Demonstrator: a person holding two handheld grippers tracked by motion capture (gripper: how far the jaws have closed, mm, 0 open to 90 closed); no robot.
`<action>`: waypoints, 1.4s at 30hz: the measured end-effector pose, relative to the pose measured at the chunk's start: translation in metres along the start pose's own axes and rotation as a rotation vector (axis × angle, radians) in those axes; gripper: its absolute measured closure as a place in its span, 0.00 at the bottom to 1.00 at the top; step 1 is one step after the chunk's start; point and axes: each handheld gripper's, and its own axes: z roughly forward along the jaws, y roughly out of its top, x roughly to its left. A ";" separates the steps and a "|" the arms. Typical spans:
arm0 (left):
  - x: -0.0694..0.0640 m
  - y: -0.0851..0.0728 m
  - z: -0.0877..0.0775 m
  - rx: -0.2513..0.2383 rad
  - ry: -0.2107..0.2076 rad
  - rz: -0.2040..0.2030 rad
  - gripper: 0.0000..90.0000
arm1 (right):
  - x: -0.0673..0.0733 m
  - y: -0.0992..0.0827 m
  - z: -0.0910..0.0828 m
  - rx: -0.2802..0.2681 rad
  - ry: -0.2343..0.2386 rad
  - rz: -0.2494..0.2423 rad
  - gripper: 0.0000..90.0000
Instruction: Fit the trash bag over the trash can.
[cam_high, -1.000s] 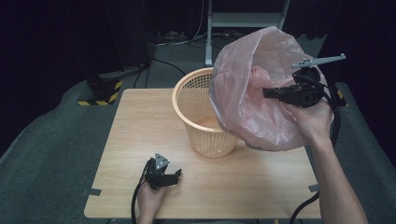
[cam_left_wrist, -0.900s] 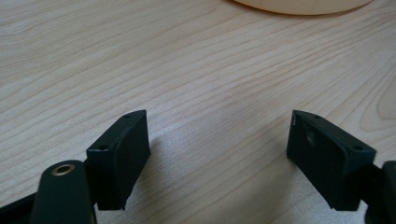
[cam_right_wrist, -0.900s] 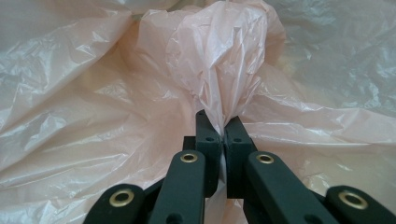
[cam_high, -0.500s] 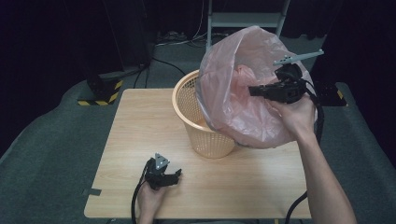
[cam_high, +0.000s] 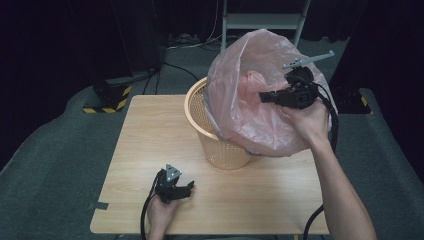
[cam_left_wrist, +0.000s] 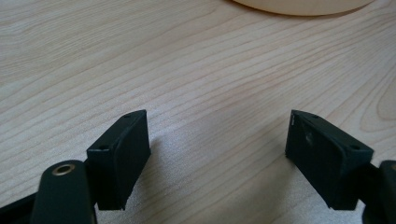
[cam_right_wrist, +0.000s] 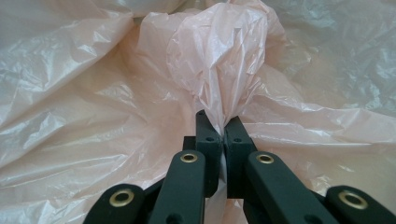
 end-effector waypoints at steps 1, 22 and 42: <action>0.000 0.000 0.000 0.000 0.000 0.000 0.24 | 0.000 0.000 0.001 0.002 0.002 -0.003 0.97; 0.000 0.000 0.000 -0.001 0.000 -0.004 0.24 | 0.006 0.008 0.026 0.038 0.021 -0.007 0.97; 0.001 0.000 0.000 -0.002 -0.002 -0.006 0.25 | 0.021 0.016 0.050 0.089 0.023 -0.030 0.97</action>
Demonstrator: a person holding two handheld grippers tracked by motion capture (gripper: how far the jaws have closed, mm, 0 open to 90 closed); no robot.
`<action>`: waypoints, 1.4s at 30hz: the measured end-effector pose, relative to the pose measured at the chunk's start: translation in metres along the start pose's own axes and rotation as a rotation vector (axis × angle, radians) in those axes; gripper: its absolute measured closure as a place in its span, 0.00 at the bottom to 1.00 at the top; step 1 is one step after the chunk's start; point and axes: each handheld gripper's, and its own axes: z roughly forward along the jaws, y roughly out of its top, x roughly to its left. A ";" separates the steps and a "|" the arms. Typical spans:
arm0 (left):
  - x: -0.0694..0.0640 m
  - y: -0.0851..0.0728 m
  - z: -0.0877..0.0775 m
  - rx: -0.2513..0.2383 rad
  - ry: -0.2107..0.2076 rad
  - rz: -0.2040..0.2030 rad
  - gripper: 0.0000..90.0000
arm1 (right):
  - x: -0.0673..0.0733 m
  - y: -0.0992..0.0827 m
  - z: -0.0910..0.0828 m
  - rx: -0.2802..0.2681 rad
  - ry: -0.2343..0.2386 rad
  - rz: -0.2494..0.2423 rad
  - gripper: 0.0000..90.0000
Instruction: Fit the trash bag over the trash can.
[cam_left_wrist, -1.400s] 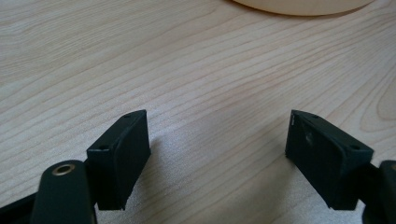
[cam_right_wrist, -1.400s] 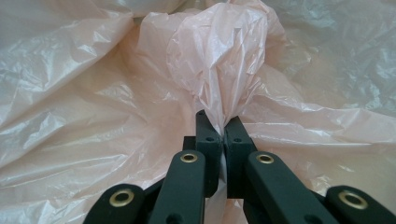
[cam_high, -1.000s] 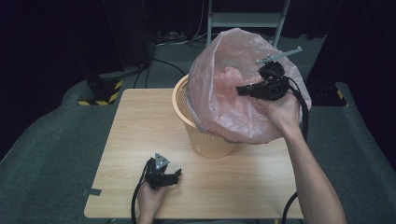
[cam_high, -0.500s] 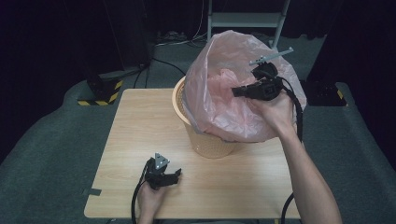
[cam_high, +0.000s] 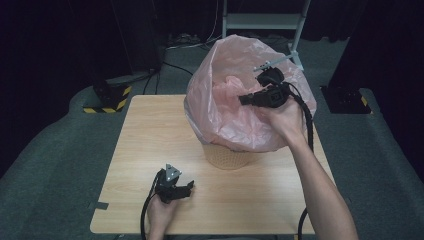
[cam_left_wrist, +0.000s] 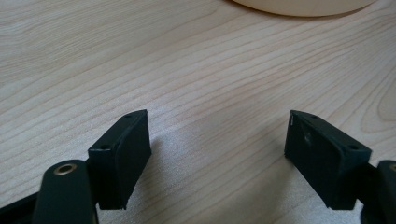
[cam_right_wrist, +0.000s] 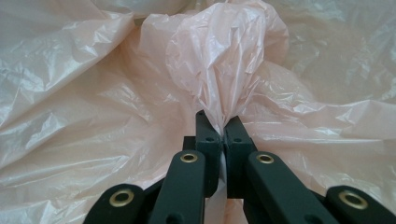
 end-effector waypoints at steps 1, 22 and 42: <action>0.000 0.000 0.000 0.000 -0.001 -0.001 0.25 | 0.000 0.001 0.001 0.004 -0.001 0.002 0.97; 0.001 0.001 0.000 -0.002 0.002 0.003 0.26 | 0.008 0.019 0.028 0.082 -0.005 -0.015 0.97; 0.001 0.001 0.001 -0.003 -0.002 0.003 0.27 | 0.003 0.015 0.034 0.115 -0.026 0.002 0.96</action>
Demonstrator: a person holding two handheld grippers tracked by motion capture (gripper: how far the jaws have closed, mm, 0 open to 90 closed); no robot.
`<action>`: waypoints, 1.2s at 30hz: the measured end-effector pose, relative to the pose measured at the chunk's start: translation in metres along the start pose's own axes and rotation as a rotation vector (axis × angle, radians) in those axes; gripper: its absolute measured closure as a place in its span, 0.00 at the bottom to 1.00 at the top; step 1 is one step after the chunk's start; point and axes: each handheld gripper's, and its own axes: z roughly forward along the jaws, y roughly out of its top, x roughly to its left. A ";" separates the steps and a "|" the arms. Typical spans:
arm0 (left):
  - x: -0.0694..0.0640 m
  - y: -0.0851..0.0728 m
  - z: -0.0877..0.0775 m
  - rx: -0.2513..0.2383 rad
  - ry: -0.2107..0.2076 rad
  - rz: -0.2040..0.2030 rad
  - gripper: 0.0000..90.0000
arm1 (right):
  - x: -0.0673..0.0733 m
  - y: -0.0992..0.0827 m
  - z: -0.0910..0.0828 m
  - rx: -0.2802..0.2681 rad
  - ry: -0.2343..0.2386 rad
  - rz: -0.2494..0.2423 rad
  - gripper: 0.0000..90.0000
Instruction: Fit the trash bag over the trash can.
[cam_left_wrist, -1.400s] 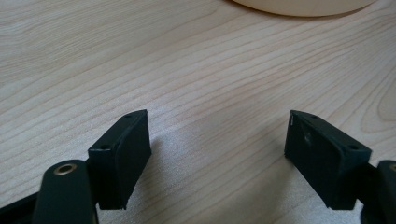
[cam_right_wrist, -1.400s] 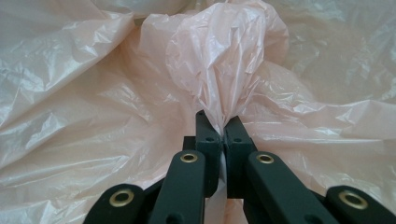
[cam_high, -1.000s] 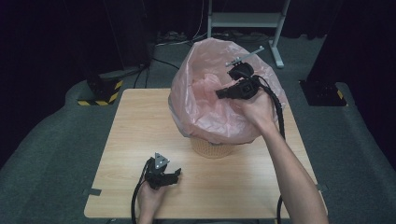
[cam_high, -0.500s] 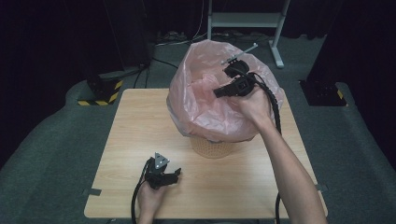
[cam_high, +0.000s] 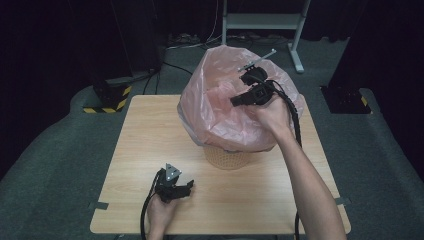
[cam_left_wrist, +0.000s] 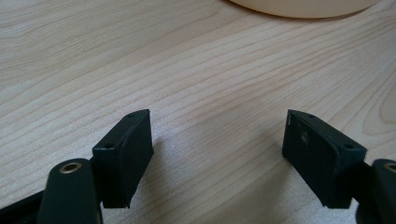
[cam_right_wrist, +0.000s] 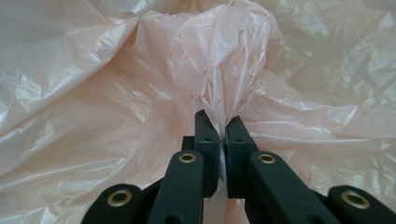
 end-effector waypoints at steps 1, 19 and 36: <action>0.000 0.000 0.000 -0.001 0.002 -0.002 0.29 | 0.000 -0.001 -0.001 -0.004 0.001 0.000 0.96; 0.000 0.000 0.000 -0.001 0.008 -0.008 0.29 | -0.009 -0.006 -0.008 -0.026 0.000 0.026 0.88; 0.000 0.000 0.000 -0.003 0.009 -0.009 0.29 | -0.009 -0.012 -0.020 -0.059 -0.010 0.005 0.96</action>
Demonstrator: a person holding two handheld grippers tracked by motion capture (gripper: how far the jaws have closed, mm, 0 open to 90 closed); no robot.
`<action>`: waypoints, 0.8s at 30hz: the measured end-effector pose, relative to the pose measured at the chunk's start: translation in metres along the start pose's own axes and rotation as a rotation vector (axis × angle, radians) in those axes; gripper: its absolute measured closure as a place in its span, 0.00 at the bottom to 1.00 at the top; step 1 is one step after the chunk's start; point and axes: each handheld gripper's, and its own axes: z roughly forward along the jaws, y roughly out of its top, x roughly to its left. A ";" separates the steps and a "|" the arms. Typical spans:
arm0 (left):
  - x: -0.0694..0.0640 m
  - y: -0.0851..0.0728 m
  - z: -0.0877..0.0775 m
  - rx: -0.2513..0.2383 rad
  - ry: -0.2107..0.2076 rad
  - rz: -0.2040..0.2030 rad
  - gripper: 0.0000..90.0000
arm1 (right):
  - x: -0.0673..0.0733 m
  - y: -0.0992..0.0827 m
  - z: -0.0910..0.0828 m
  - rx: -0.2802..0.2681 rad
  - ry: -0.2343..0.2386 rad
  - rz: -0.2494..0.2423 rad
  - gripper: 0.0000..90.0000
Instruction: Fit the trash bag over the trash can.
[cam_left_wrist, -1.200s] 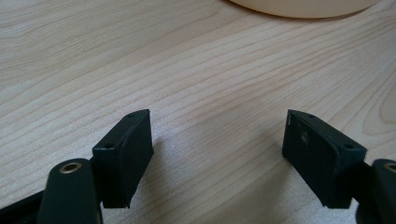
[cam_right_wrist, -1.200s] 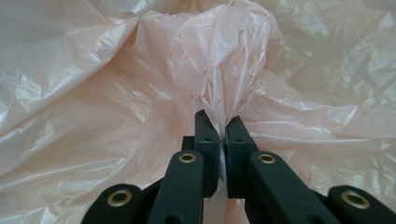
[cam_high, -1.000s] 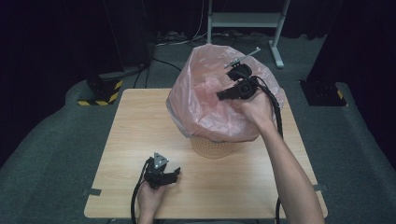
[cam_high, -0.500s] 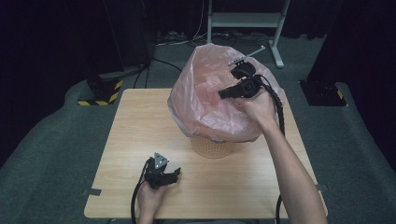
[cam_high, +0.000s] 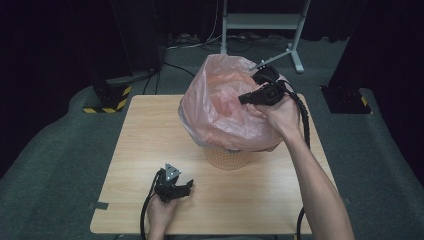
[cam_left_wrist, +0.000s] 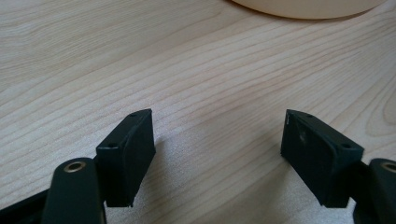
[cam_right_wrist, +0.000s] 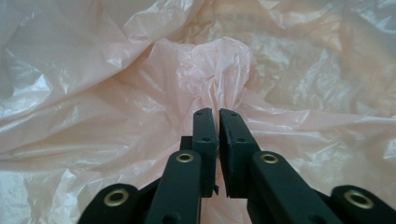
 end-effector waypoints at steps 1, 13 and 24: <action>0.000 0.000 0.000 0.000 0.000 0.000 0.29 | 0.000 0.000 0.000 0.000 0.000 0.000 0.96; 0.000 0.000 0.000 0.000 0.000 0.003 0.29 | 0.007 -0.006 0.013 0.066 -0.009 -0.048 0.97; -0.001 0.000 0.000 0.001 0.006 0.006 0.28 | 0.012 0.000 0.012 0.024 0.020 -0.047 0.94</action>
